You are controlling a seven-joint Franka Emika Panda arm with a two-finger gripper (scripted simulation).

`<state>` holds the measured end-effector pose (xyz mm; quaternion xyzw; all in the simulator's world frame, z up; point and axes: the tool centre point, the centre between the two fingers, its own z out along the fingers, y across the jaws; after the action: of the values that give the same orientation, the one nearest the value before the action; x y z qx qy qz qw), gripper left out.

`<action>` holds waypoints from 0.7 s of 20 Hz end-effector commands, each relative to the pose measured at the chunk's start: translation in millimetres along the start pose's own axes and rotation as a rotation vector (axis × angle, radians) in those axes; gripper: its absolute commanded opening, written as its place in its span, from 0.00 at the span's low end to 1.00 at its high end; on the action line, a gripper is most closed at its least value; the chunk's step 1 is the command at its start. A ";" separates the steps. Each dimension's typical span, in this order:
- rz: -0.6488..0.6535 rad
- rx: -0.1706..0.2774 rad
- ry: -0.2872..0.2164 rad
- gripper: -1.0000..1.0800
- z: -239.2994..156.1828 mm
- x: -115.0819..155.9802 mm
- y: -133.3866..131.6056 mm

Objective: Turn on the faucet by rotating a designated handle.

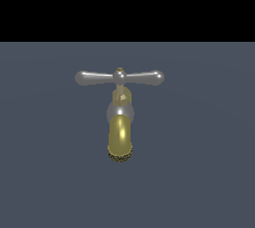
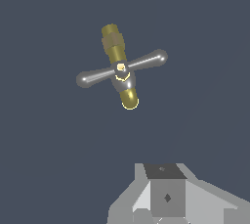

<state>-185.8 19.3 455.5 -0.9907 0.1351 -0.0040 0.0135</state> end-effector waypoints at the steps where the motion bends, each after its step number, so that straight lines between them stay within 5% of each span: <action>1: 0.057 0.001 -0.001 0.00 7.8 10.4 -6.6; 14: 0.351 -0.001 -0.005 0.00 54.9 59.0 -41.7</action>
<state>-123.5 42.3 408.0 -0.9571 0.2893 0.0007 0.0138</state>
